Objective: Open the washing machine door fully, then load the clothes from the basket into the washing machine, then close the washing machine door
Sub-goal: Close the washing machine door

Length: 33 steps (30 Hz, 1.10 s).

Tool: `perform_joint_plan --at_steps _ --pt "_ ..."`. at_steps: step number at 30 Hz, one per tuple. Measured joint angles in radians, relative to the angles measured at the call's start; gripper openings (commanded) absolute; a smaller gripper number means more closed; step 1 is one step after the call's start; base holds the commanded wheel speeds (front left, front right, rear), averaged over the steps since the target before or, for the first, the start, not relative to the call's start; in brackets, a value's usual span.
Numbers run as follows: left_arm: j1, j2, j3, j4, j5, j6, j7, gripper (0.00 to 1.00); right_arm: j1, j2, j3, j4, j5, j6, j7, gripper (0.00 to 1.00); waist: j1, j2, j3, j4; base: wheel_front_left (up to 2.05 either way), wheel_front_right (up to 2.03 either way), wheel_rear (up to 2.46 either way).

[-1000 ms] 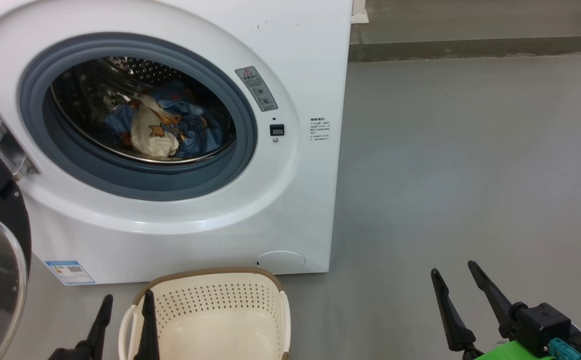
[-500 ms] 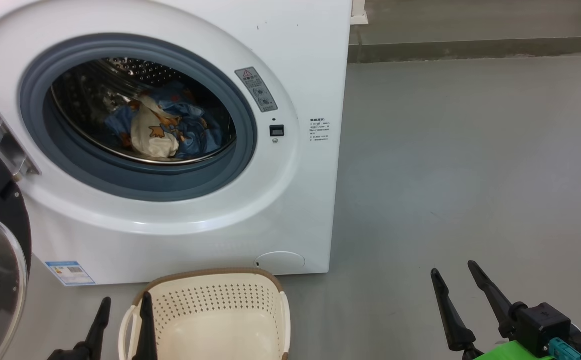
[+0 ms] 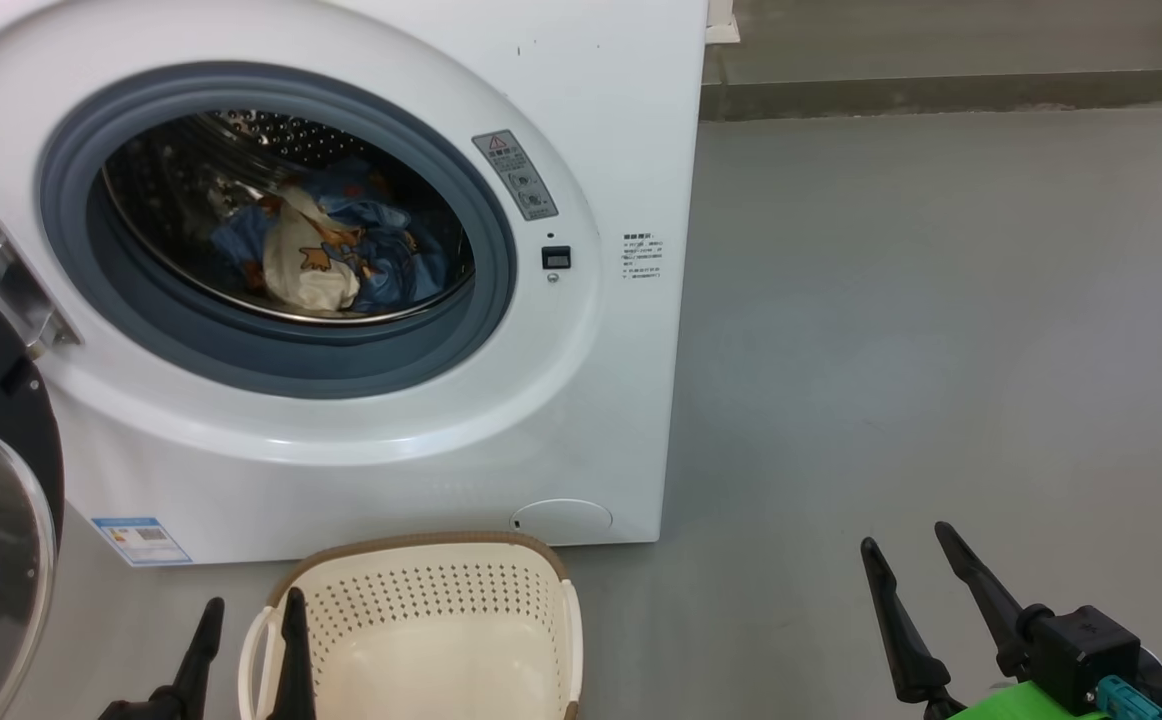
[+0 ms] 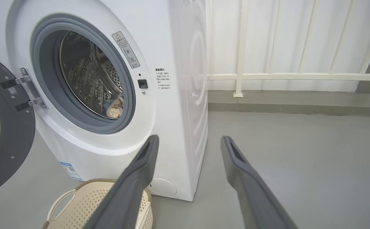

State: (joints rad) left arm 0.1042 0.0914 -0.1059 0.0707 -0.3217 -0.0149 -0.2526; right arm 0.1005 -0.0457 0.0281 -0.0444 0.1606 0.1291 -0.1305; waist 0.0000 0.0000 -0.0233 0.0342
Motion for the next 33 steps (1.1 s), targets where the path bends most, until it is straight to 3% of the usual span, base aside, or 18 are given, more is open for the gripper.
perform_joint_plan --at_steps 9,24,33 --pt "0.000 -0.004 0.002 0.006 0.000 0.000 0.000 1.00 -0.002 0.000 0.004 0.007 0.000 0.000 0.001 1.00 0.0000 0.0000 -0.003 0.003 -0.77 0.77 0.00" --pt "0.000 -0.001 -0.006 -0.002 0.011 0.002 0.000 1.00 -0.003 0.000 0.012 0.021 0.000 0.000 0.001 1.00 -0.0001 0.0000 -0.007 0.006 -1.77 1.77 0.00" --pt "0.000 0.003 -0.008 -0.007 0.012 0.002 0.000 1.00 -0.003 0.000 0.012 0.024 0.000 0.000 0.001 1.00 0.0000 0.0000 -0.005 0.008 -0.55 0.55 0.00"
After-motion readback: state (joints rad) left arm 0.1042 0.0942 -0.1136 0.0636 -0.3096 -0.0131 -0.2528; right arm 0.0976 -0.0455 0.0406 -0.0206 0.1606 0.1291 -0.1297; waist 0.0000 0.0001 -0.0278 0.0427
